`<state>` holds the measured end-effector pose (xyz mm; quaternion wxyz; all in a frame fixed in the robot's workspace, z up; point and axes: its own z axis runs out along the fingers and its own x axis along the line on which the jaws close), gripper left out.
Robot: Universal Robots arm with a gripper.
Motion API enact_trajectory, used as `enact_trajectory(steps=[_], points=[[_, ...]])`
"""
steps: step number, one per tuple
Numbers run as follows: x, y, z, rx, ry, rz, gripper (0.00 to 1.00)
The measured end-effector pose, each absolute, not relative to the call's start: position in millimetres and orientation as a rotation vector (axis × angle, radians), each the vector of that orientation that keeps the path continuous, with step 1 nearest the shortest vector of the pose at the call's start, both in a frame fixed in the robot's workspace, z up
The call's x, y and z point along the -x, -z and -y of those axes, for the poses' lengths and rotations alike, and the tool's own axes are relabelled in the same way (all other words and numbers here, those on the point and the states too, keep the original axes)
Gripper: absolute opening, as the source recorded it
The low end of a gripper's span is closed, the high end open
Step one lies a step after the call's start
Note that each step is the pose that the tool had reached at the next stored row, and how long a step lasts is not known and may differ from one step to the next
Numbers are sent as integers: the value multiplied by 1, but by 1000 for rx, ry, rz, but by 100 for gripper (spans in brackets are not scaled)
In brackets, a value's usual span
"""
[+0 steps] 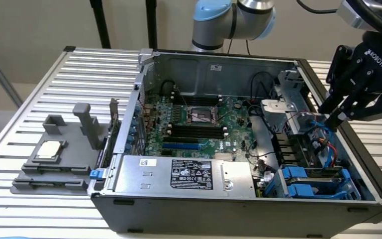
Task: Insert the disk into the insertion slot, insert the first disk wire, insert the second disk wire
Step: 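Insert the second disk wire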
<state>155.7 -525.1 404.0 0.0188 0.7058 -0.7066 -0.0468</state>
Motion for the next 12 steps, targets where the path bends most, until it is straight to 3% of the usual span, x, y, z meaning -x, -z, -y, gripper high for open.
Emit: enact_trajectory(steps=[12], points=[[-156, -393, 529, -2185, 131, 2188, 35]])
